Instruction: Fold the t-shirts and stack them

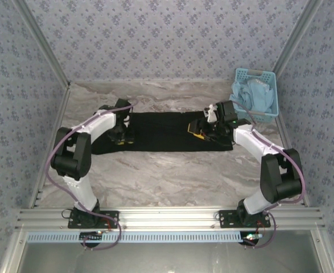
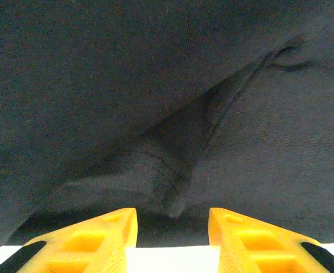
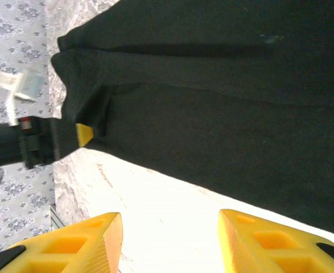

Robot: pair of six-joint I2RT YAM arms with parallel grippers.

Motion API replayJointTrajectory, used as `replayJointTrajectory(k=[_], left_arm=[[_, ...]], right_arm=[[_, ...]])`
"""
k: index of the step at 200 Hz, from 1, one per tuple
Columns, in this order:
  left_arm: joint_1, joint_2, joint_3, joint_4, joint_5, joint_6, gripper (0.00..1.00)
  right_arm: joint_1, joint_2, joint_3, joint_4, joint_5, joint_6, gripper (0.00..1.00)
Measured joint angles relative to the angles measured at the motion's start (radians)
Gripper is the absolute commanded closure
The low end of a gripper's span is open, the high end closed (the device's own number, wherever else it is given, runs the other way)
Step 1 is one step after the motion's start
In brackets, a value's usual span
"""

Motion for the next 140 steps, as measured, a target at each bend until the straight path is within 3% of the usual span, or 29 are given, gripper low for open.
replayJointTrajectory(k=[33,67,116,140], left_arm=[[-0.006,0.045,0.033,0.005,-0.024,0.044,0.61],[-0.017,0.065,0.056,0.019,-0.049,0.069,0.79],[-0.022,0.100,0.071,0.014,-0.054,0.081,0.74],[-0.031,0.101,0.074,0.010,-0.063,0.082,0.77]], right_arm=[[0.000,-0.015,-0.005,0.019,-0.010,0.008,0.50],[0.000,-0.015,-0.013,0.021,-0.011,0.012,0.51],[0.000,-0.015,-0.015,0.020,-0.011,0.015,0.51],[0.000,-0.015,-0.015,0.020,-0.011,0.015,0.51]])
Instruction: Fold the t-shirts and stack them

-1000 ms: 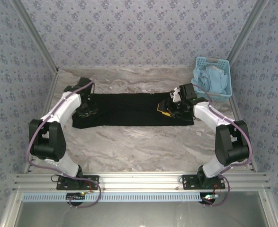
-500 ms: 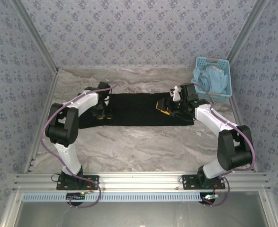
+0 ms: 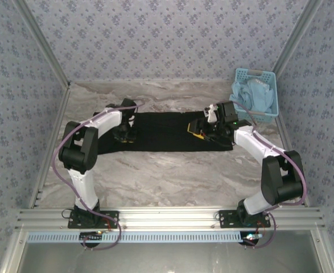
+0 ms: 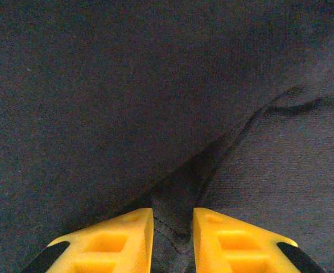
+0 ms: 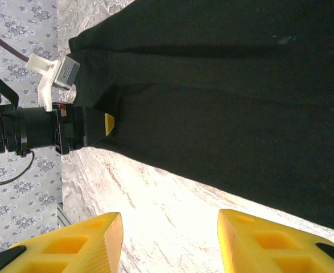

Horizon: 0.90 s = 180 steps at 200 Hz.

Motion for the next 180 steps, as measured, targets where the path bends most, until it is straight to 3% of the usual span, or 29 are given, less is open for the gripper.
replayJointTrajectory(k=[53,180], left_arm=[[-0.001,0.001,0.000,0.000,-0.001,0.011,1.00],[-0.027,-0.043,0.029,0.002,0.081,-0.040,1.00]], right_arm=[[-0.001,0.000,0.000,0.000,0.000,0.000,0.52],[-0.001,0.000,0.000,-0.001,0.001,0.000,0.52]])
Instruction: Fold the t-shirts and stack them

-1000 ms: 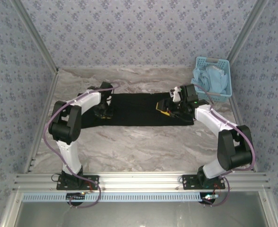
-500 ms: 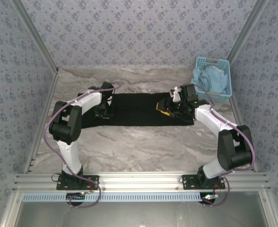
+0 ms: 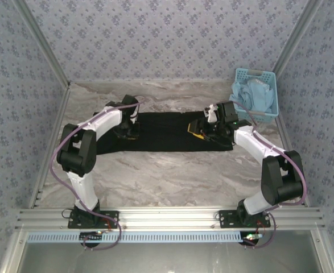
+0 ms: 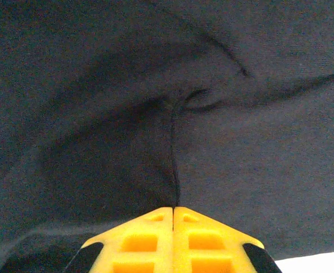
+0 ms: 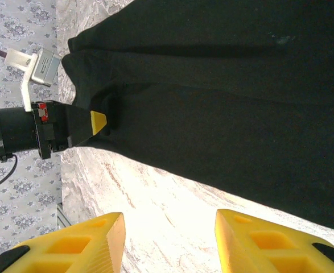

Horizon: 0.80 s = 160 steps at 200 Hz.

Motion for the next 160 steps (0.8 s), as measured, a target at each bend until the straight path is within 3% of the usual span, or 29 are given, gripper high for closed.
replayJointTrajectory(k=[133,150,160], left_arm=[[-0.030,0.002,0.073,-0.050,0.072,-0.017,1.00],[-0.031,0.014,0.087,-0.067,0.071,-0.014,0.67],[-0.031,0.025,0.089,-0.077,0.068,-0.015,0.61]], right_arm=[[0.000,0.000,-0.016,-0.019,0.031,-0.001,0.52],[-0.006,0.000,-0.016,-0.035,0.060,-0.007,0.52],[-0.018,0.001,-0.015,-0.050,0.082,-0.012,0.52]])
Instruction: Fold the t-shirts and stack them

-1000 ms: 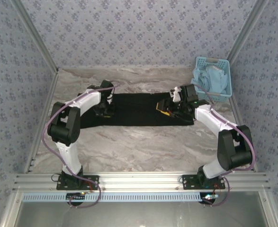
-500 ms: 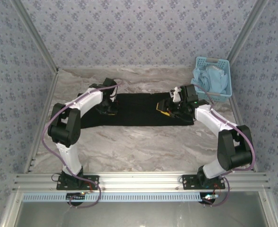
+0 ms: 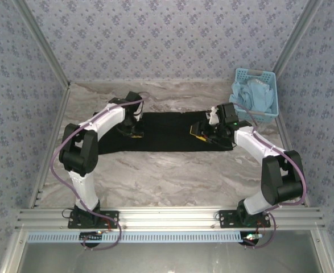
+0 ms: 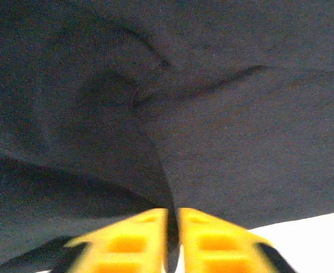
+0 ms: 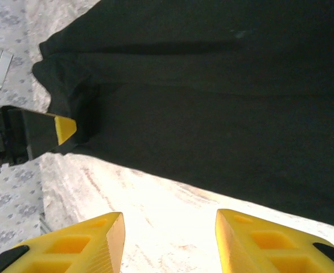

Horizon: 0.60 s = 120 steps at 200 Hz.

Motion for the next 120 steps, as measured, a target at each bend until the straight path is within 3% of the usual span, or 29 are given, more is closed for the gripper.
replayJointTrajectory(k=[52,75,98,120], left_arm=[[0.032,-0.008,0.023,-0.029,0.032,-0.084,0.65],[0.108,-0.012,0.041,-0.021,0.037,-0.206,0.80],[0.192,0.008,0.051,-0.014,0.032,-0.344,0.83],[0.218,0.056,0.051,-0.014,0.018,-0.443,0.87]], right_arm=[[-0.068,0.108,0.147,-0.160,0.229,-0.105,0.59],[-0.069,0.192,0.234,-0.198,0.348,-0.166,0.62],[-0.069,0.311,0.344,-0.247,0.457,-0.219,0.63],[-0.069,0.436,0.453,-0.317,0.536,-0.262,0.64]])
